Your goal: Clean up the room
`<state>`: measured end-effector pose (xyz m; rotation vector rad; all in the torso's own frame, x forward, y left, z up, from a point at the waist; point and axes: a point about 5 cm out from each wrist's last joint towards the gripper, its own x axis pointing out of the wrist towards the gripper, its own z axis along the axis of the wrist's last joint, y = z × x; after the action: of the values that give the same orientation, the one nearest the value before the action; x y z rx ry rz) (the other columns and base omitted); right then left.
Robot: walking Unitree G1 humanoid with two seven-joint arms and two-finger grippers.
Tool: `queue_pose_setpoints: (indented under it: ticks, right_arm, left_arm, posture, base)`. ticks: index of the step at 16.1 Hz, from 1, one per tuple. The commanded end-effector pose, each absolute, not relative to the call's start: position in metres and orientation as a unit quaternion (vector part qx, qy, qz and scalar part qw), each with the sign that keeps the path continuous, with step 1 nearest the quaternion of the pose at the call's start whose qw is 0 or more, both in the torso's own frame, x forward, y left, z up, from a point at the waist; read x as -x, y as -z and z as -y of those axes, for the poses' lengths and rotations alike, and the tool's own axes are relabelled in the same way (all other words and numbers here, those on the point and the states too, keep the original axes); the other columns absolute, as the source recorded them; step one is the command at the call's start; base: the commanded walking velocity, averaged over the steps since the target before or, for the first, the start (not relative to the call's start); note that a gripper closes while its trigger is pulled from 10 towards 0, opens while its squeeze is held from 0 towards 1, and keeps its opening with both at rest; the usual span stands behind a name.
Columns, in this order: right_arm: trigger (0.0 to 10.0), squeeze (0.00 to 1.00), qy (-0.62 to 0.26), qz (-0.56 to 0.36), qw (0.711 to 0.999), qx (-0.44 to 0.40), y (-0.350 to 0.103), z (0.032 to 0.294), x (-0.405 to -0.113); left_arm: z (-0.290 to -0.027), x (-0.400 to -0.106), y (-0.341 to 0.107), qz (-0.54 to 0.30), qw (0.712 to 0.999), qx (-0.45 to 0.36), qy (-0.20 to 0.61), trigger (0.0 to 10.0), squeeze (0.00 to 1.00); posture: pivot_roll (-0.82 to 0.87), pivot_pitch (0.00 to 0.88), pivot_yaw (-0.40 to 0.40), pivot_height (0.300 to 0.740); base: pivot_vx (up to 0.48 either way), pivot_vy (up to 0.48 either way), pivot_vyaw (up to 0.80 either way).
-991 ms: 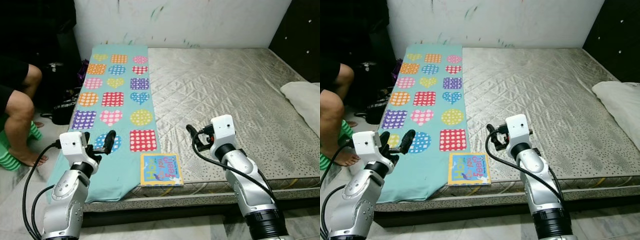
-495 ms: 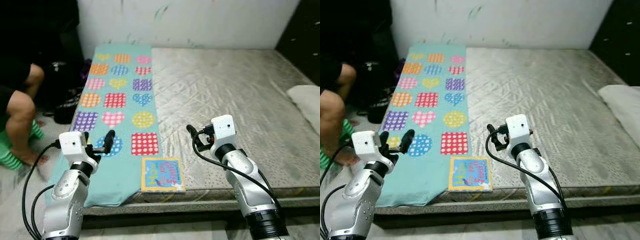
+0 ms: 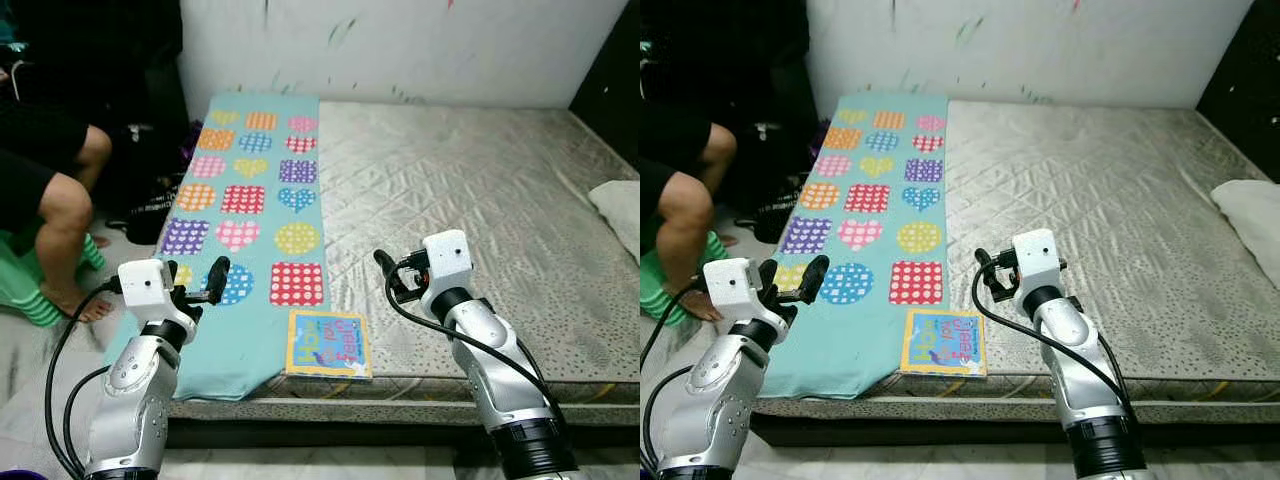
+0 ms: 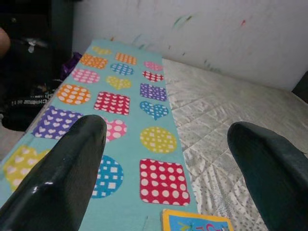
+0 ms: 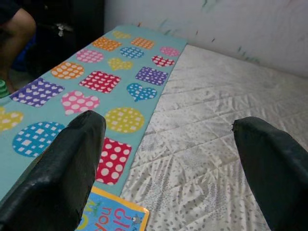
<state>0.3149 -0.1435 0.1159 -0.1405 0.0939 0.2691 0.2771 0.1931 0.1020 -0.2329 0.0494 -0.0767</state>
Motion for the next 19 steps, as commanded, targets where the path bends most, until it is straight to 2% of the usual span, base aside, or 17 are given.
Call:
queue_pose_setpoints:
  ticks: [1,5,8,16,19]
  right_arm:
    - [10.0,0.0,-0.131,-0.045,0.988,0.073,-0.1173,0.1467,-0.316]
    - [10.0,0.0,-0.129,-0.047,0.988,0.073,-0.117,0.1467,-0.3159]
    - [10.0,0.0,-0.128,-0.047,0.988,0.072,-0.1171,0.147,-0.3159]
    - [10.0,0.0,-0.126,-0.05,0.988,0.073,-0.1159,0.1477,-0.3159]
    - [10.0,0.0,-0.123,-0.057,0.99,0.049,-0.1139,0.1481,-0.3149]
  left_arm:
    - [-0.194,-0.277,-0.0992,-0.035,0.992,0.114,0.032,10.0,0.0]
    - [-0.1929,-0.2773,-0.1001,-0.031,0.992,0.115,0.04,10.0,0.0]
    - [-0.1918,-0.2775,-0.1004,-0.031,0.992,0.112,0.043,10.0,0.0]
    - [-0.1923,-0.2779,-0.0986,-0.037,0.992,0.114,0.039,10.0,0.0]
    - [-0.1943,-0.2772,-0.0959,-0.046,0.992,0.114,0.029,10.0,0.0]
  posture:
    - [-0.18,0.0,-0.046,0.74]
    - [-0.18,0.0,-0.044,0.74]
    - [-0.18,0.0,-0.044,0.74]
    - [-0.18,0.0,-0.043,0.74]
    - [-0.18,0.0,-0.043,0.74]
  base:
    - [0.0,0.0,0.0]
    - [0.0,0.0,-0.58]
    - [0.0,0.0,0.0]
    - [0.0,0.0,-0.8]
    - [0.0,0.0,0.0]
